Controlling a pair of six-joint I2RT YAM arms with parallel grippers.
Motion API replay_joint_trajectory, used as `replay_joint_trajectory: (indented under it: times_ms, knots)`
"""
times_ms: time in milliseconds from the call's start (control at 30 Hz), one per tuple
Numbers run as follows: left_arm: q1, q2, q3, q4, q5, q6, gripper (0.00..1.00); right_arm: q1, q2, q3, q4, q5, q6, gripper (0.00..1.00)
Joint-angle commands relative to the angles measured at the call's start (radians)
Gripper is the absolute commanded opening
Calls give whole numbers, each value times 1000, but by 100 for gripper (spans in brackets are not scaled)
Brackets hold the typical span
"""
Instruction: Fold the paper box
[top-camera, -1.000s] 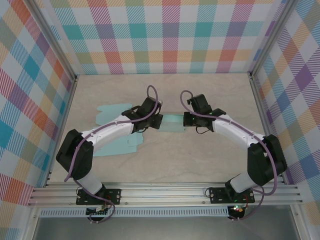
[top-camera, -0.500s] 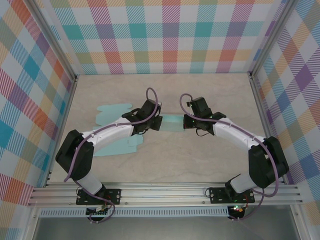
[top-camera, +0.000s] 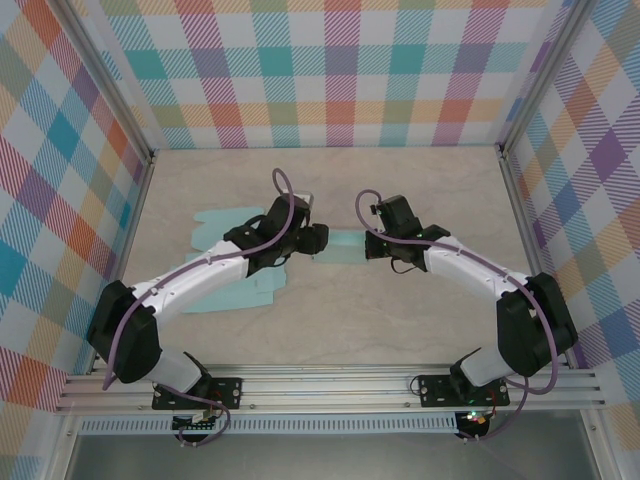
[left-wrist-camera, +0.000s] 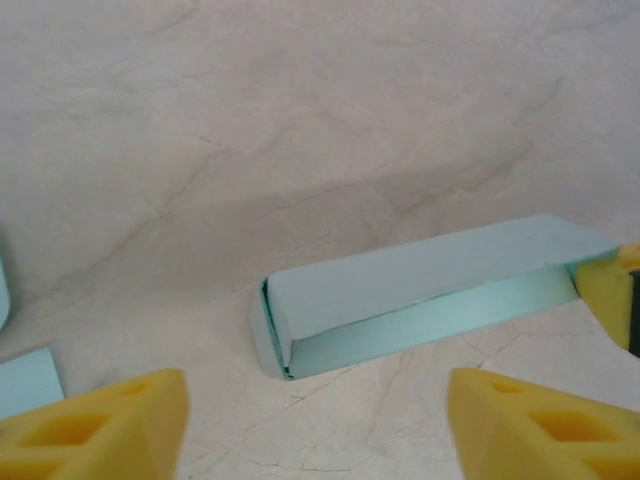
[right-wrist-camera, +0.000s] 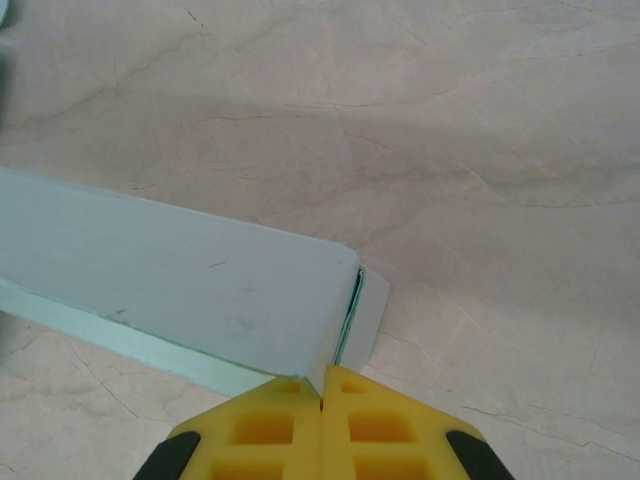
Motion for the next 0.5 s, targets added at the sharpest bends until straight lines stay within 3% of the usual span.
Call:
replay_joint_trajectory:
  times_ms: [0, 467]
  knots:
    - [-1, 13, 50, -59, -67, -57, 75, 14, -3, 2, -65, -1, -18, 4]
    - [31, 186, 94, -8, -15, -105, 57, 31, -6, 2, -75, 23, -18, 7]
